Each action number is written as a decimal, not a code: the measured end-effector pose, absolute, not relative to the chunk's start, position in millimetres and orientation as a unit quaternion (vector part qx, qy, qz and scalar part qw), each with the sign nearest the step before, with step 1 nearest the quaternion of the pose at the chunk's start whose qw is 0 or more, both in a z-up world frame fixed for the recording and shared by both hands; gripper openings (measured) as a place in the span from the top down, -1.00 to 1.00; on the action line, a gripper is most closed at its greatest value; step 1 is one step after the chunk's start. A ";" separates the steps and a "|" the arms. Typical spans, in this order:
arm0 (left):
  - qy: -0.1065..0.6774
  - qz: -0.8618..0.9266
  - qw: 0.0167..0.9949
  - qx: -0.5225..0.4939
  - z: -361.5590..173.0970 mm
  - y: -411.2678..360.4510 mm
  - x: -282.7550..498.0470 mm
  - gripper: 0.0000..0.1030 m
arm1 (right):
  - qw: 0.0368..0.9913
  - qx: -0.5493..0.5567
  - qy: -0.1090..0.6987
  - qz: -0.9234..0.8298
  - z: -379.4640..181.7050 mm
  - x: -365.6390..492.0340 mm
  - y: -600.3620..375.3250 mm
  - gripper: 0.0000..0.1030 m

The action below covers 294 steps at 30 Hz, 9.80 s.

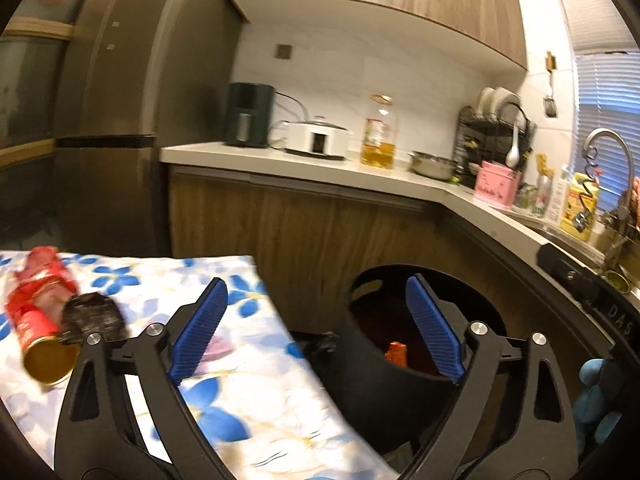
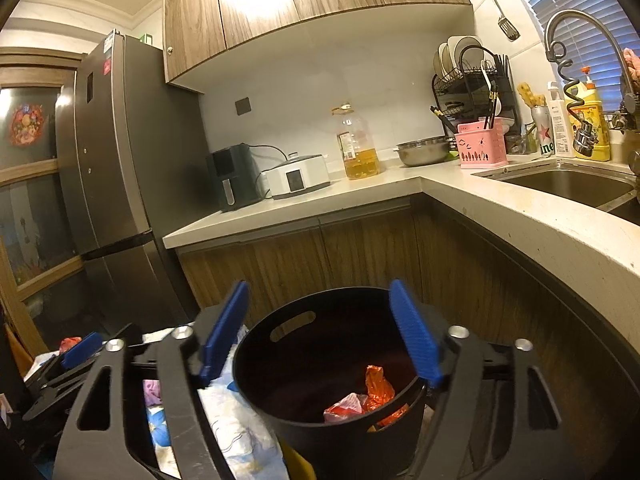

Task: Collect trash
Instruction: 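Move both open tools back over the remaining trash on the table, then grasp the other red paper cup with the left tool while the right tool grasps the red plastic bag, then lift the red cup and red bag and carry them over the black bin, then open both tools over the black bin to drop the cup and bag, then move both open tools back over the black bag and pink glove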

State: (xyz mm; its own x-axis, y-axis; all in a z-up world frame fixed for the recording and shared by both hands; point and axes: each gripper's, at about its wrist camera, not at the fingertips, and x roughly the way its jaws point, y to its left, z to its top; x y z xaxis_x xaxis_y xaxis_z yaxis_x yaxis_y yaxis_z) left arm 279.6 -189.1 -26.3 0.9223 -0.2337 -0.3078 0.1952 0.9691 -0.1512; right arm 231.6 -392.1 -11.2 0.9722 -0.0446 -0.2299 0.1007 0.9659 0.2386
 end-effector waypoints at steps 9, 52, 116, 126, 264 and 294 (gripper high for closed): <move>0.146 -0.008 0.986 -0.076 -36.8 -123.4 242.8 -0.76 | 0.986 0.122 0.114 -0.014 -13.8 217.8 -357.6 -0.56; 0.318 0.150 0.928 -0.119 -128.2 44.3 261.9 0.80 | 0.968 0.079 0.176 0.162 -43.9 254.7 -175.8 -0.56; 0.208 0.170 0.955 -0.128 -52.1 130.9 142.4 0.95 | 0.930 0.012 0.220 0.296 -42.4 227.7 -59.0 0.97; 0.200 0.115 0.968 -0.102 -33.8 60.3 162.7 0.95 | 0.951 0.009 0.196 0.238 -25.3 205.6 -136.4 0.97; 0.196 -0.131 0.971 -0.050 -47.5 -198.7 292.9 -0.69 | 0.981 0.115 0.148 -0.041 -24.4 232.7 -388.2 -0.48; 0.178 0.088 0.974 -0.107 -68.0 -8.7 241.4 -0.76 | 0.967 0.078 0.223 0.096 -74.6 279.6 -218.5 -0.53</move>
